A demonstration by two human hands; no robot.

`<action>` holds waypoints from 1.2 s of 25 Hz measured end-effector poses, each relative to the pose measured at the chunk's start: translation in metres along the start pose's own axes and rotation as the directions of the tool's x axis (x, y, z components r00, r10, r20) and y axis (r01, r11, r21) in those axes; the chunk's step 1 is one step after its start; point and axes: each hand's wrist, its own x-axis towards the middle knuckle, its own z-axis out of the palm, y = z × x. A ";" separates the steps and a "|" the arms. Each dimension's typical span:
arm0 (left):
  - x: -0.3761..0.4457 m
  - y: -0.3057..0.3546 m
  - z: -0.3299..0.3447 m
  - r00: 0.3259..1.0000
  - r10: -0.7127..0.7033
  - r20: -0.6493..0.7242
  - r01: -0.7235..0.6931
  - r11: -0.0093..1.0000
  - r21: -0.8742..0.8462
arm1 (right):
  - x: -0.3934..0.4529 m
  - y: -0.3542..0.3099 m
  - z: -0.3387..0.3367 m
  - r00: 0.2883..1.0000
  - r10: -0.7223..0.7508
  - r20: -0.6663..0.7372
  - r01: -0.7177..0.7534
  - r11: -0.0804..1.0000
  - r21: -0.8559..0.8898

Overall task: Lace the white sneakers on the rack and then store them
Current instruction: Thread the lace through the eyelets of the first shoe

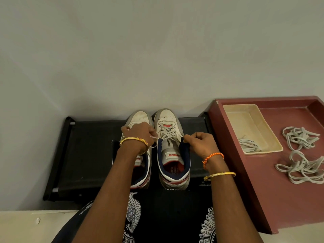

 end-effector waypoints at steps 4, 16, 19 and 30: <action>-0.012 -0.002 -0.027 0.997 0.013 -0.071 -0.055 0.761 -0.646 | -0.010 -0.008 -0.002 0.995 -0.088 -0.037 0.086 0.995 -0.051; -0.063 0.036 -0.088 0.977 0.123 -0.175 -0.200 0.232 -0.952 | -0.064 -0.080 0.015 0.836 -0.536 0.116 0.467 0.807 0.363; -0.062 0.038 -0.082 0.981 0.079 -0.179 -0.193 0.234 -0.953 | -0.067 -0.082 0.012 0.814 -0.581 -0.008 0.555 0.773 0.307; -0.038 0.003 -0.061 0.914 -0.291 -0.283 -0.081 0.553 -0.829 | -0.045 -0.063 -0.028 0.912 -0.409 0.017 0.392 0.885 0.252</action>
